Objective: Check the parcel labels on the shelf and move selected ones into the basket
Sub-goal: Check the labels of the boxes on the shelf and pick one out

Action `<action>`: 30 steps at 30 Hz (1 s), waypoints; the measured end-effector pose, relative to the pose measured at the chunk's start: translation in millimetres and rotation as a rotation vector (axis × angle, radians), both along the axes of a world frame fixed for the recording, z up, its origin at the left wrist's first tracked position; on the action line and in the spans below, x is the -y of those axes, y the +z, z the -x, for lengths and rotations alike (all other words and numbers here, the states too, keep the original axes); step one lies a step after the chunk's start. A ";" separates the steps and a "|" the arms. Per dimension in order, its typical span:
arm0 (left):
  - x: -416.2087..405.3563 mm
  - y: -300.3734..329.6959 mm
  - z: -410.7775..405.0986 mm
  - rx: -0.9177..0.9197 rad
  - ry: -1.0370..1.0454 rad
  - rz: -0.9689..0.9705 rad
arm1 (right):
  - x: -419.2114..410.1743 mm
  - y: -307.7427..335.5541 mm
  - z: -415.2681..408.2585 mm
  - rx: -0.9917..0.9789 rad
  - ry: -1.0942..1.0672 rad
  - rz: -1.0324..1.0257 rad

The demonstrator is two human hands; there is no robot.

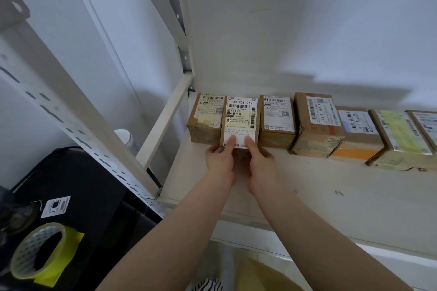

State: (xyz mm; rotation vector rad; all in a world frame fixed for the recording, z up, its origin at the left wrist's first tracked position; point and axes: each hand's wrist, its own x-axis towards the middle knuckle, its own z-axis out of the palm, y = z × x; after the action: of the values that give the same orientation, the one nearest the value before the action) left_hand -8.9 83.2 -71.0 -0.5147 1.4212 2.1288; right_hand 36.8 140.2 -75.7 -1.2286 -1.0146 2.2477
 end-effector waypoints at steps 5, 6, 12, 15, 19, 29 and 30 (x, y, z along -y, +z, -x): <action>6.1 9.6 -12.6 -0.078 0.031 0.009 | 5.1 4.1 -7.7 -0.015 -0.007 -0.113; 8.1 12.0 -14.7 -0.097 0.032 0.022 | 6.5 4.2 -9.3 -0.029 -0.004 -0.131; 22.6 32.3 -22.4 -0.140 0.025 -0.001 | 11.7 15.1 -25.9 -0.044 0.002 -0.283; 29.1 39.5 -24.3 -0.108 -0.003 0.008 | 14.3 23.9 -33.0 -0.059 -0.012 -0.298; 38.9 47.5 -23.6 -0.103 -0.082 0.015 | 17.3 34.4 -37.6 -0.094 -0.033 -0.294; 47.3 66.5 -22.0 -0.163 -0.113 0.011 | 24.9 50.1 -38.6 -0.195 -0.092 -0.272; 47.0 67.8 -22.4 -0.165 -0.110 0.009 | 25.2 51.4 -38.8 -0.201 -0.096 -0.270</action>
State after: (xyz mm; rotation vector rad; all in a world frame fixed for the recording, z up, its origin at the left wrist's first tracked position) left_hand 13.5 36.3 -3.2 -0.2624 1.5124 2.1171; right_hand 75.6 115.1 -24.3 -0.8984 -1.1109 2.0339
